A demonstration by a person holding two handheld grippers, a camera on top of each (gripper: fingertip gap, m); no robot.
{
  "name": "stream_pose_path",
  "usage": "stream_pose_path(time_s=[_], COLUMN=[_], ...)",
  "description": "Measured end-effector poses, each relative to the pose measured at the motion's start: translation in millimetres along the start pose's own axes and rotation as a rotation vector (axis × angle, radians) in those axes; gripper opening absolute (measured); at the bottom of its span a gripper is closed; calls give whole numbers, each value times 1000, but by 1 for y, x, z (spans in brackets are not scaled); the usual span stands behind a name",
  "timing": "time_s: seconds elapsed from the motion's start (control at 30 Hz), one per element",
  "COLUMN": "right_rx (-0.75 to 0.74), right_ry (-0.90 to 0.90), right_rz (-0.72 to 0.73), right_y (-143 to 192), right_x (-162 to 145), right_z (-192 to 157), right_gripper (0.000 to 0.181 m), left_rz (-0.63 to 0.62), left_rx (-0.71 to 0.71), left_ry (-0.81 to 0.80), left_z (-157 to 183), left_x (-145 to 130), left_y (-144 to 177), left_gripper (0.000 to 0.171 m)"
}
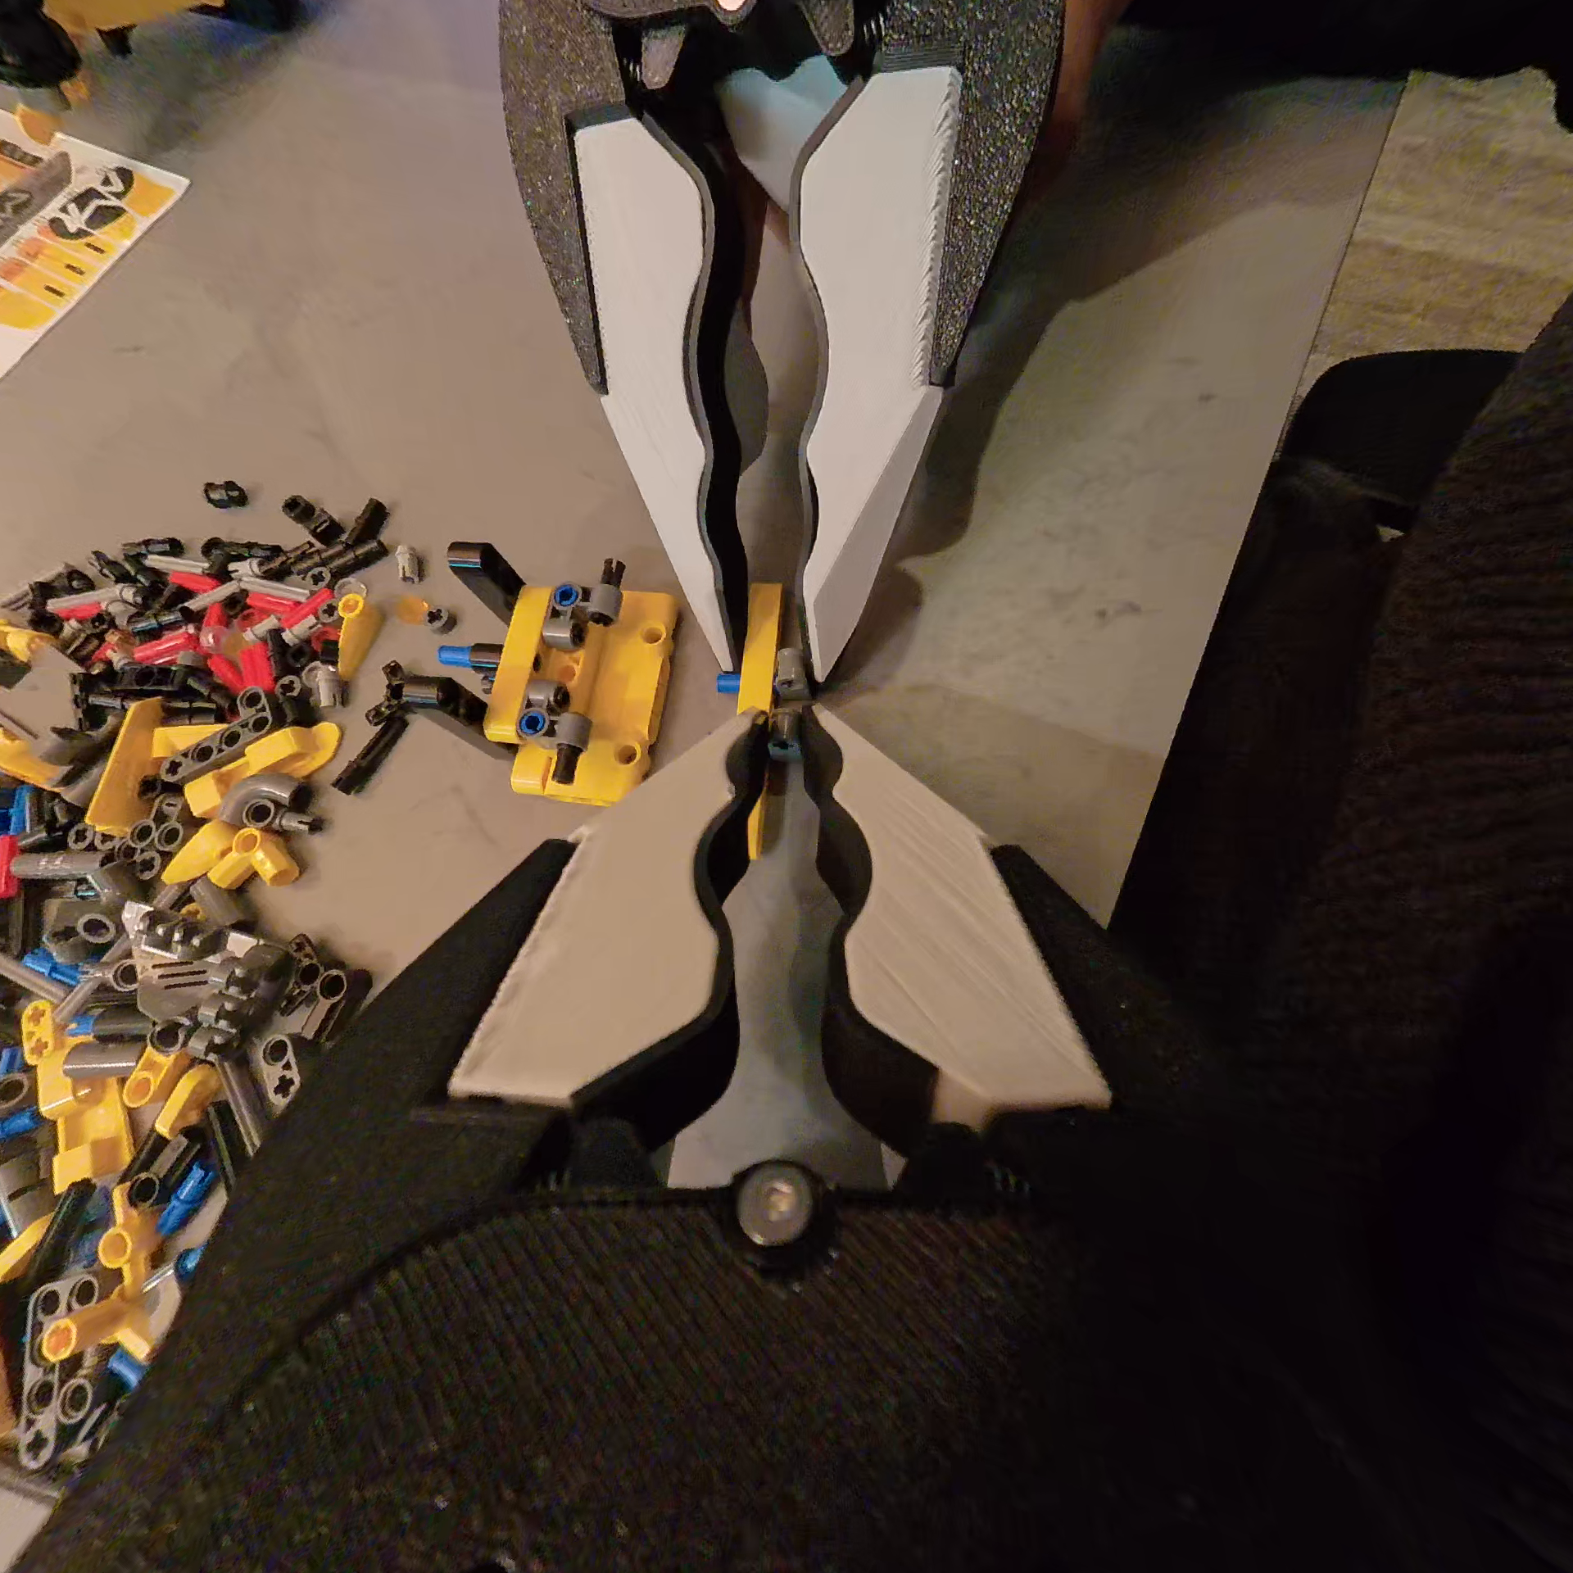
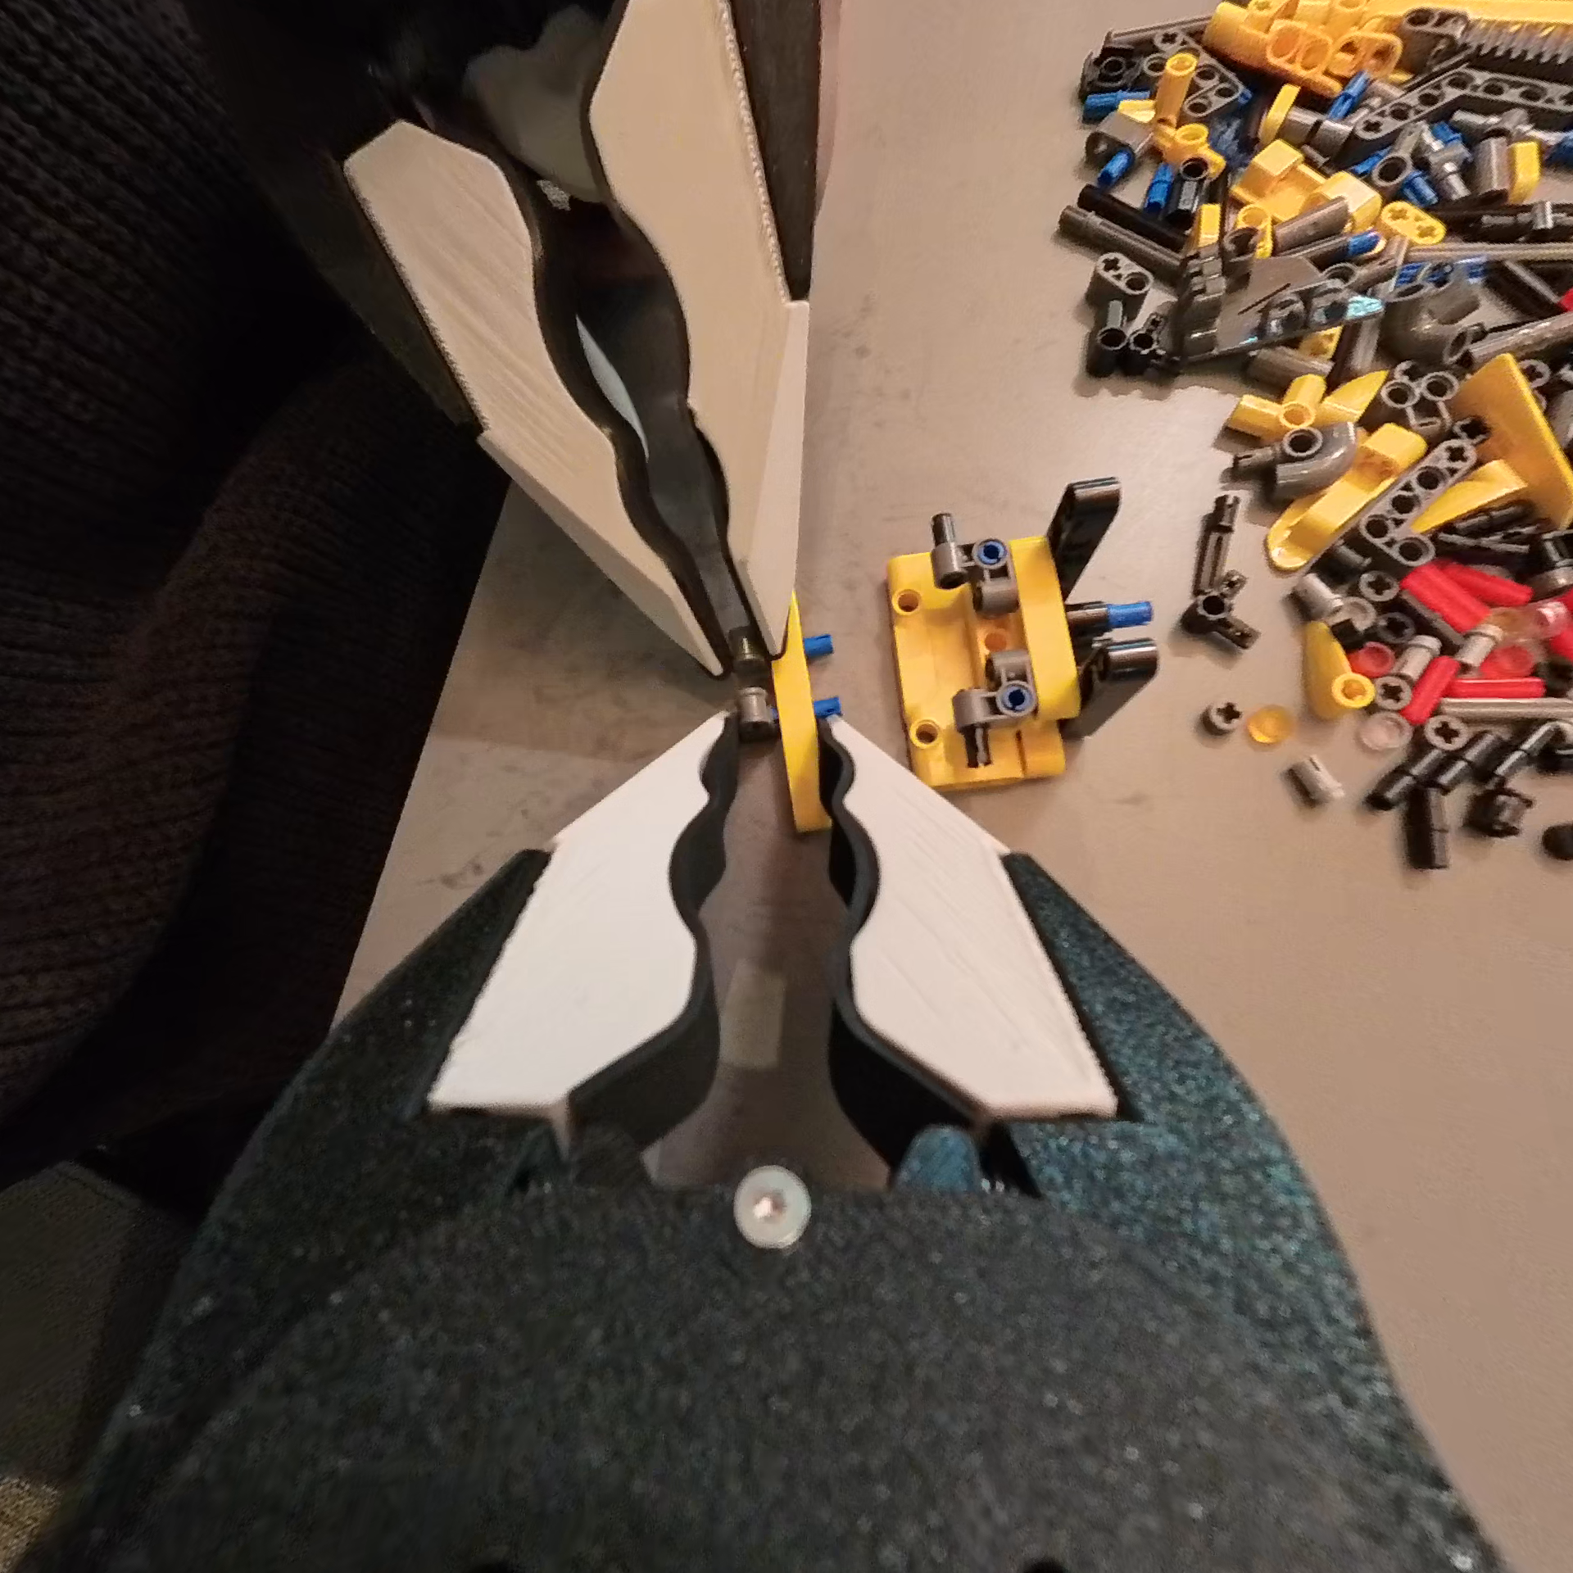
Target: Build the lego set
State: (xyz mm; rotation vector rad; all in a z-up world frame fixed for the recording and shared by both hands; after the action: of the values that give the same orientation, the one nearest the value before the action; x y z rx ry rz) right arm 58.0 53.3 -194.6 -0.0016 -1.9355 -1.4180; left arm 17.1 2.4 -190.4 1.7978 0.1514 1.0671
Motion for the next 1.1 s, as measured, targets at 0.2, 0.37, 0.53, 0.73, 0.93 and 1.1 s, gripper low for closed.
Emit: stream_pose_path(time_s=[0.2, 0.37, 0.53, 0.73, 0.93, 1.1], right_rx=[3, 12, 12, 14, 11, 4], right_ry=[-1, -2, -2, -15, -13, -2], right_rz=[4, 4, -4, -8, -4, 2], right_y=[-1, -1, -1, 0, 0, 0], right_x=[1, 1, 0, 0, -1, 0], right_z=[-1, -2, -3, -2, -2, -2], right_gripper=[18, 18, 18, 18, 18, 18], left_rz=[-1, 0, 1, 1, 1, 0], left_rx=[-13, -12, -20, -22, -27, -26], left_ry=[2, -6, -9, -3, 1, -5], left_z=[0, 1, 1, 1, 0, -1], left_x=[-2, -2, -2, -2, -3, -4], left_y=[1, 1, 1, 1, 1, 2], left_gripper=[5, 5, 5, 5, 5, 13])
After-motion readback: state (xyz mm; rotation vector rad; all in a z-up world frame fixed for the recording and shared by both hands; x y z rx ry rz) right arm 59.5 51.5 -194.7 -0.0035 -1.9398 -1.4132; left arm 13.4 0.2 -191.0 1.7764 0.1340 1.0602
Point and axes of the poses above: each gripper's, where its closed fingertips meet, y back along the fingers, x out of its top, z = x × y across the jaws, the point moved 4 cm from there along y, back along the fingers, and after that the axes turned 13 degrees about -z, right-handed, at the moved point
